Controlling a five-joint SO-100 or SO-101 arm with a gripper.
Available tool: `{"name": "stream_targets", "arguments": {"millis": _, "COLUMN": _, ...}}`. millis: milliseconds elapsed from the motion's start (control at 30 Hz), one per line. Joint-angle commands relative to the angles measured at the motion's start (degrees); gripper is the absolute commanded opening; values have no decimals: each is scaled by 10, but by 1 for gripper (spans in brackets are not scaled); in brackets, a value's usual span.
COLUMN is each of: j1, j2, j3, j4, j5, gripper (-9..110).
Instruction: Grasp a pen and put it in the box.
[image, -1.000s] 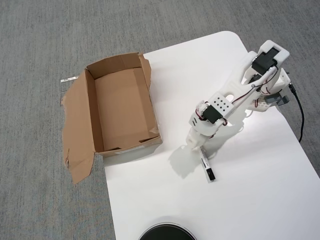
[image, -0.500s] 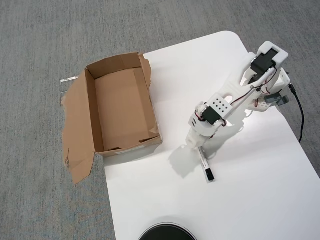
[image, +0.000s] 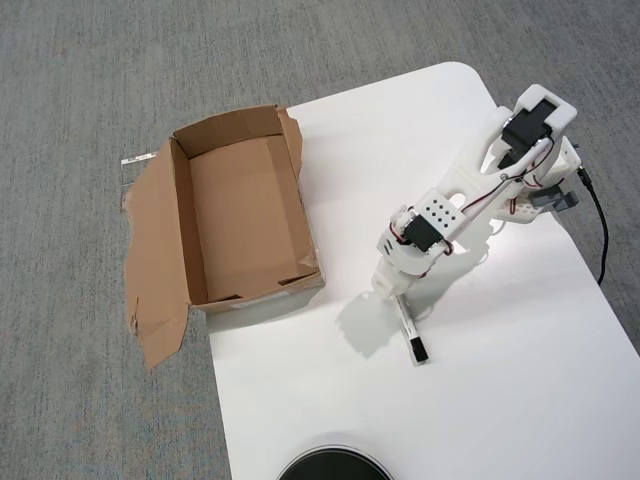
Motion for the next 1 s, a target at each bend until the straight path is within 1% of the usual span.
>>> {"name": "stream_targets", "arguments": {"millis": 0, "j1": -3, "j2": -11, "j3": 1, "j4": -5, "j5": 5, "gripper": 24}}
{"name": "stream_targets", "arguments": {"millis": 267, "j1": -3, "j2": -11, "j3": 2, "j4": -5, "j5": 5, "gripper": 23}}
{"name": "stream_targets", "arguments": {"millis": 633, "j1": -4, "j2": -11, "j3": 3, "j4": -5, "j5": 5, "gripper": 7}}
{"name": "stream_targets", "arguments": {"millis": 767, "j1": -4, "j2": -11, "j3": 4, "j4": -5, "j5": 5, "gripper": 5}}
{"name": "stream_targets", "arguments": {"millis": 967, "j1": -4, "j2": -11, "j3": 4, "j4": -5, "j5": 5, "gripper": 5}}
